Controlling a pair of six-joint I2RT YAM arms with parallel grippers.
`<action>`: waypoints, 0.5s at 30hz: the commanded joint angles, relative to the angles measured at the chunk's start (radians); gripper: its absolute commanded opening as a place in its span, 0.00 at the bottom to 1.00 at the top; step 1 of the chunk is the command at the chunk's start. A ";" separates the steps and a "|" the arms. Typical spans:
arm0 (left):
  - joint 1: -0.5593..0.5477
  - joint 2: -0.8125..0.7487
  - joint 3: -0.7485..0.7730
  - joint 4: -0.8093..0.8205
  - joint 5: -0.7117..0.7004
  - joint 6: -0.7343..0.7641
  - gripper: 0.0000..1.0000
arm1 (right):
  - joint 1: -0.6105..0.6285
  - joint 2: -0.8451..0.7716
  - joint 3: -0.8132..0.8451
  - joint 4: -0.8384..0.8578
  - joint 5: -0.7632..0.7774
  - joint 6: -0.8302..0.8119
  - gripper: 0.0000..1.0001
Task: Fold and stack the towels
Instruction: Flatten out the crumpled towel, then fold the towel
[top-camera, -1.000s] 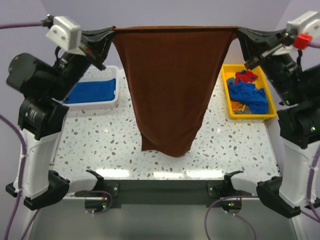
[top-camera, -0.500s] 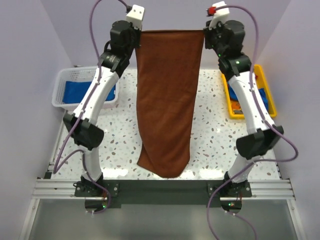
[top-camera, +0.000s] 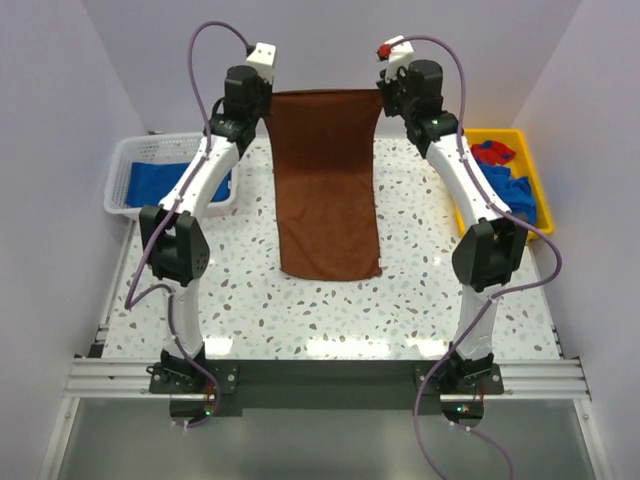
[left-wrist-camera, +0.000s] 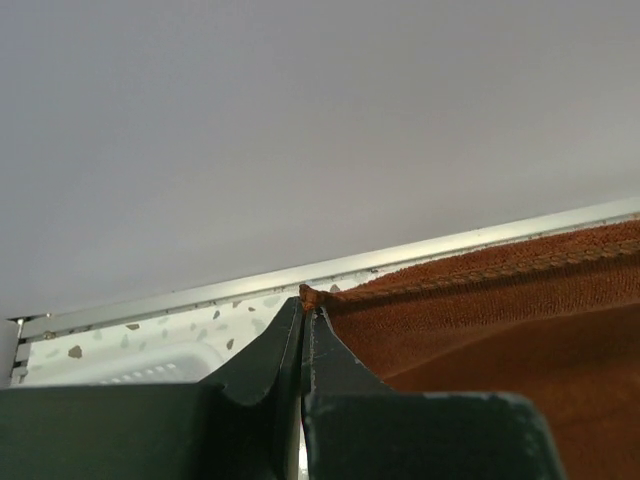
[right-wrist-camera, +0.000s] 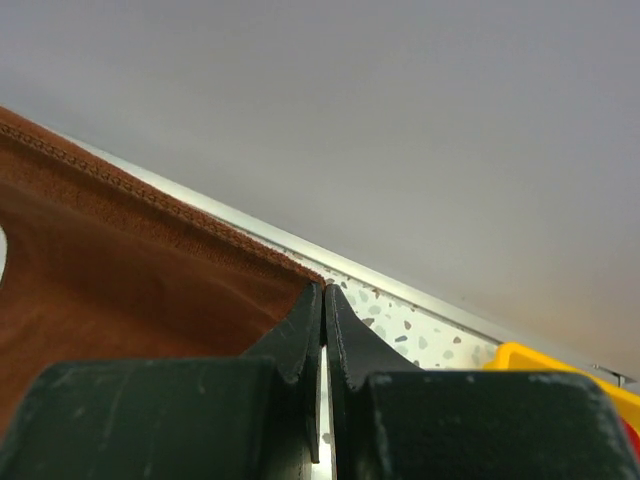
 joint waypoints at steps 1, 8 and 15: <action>0.060 -0.077 -0.095 0.083 -0.052 0.002 0.00 | -0.031 -0.044 -0.053 0.081 0.069 -0.044 0.00; 0.060 -0.238 -0.394 0.131 0.017 -0.039 0.00 | -0.033 -0.105 -0.227 0.002 0.045 -0.051 0.00; 0.060 -0.399 -0.610 0.076 0.083 -0.095 0.00 | -0.031 -0.219 -0.379 -0.144 0.027 -0.021 0.00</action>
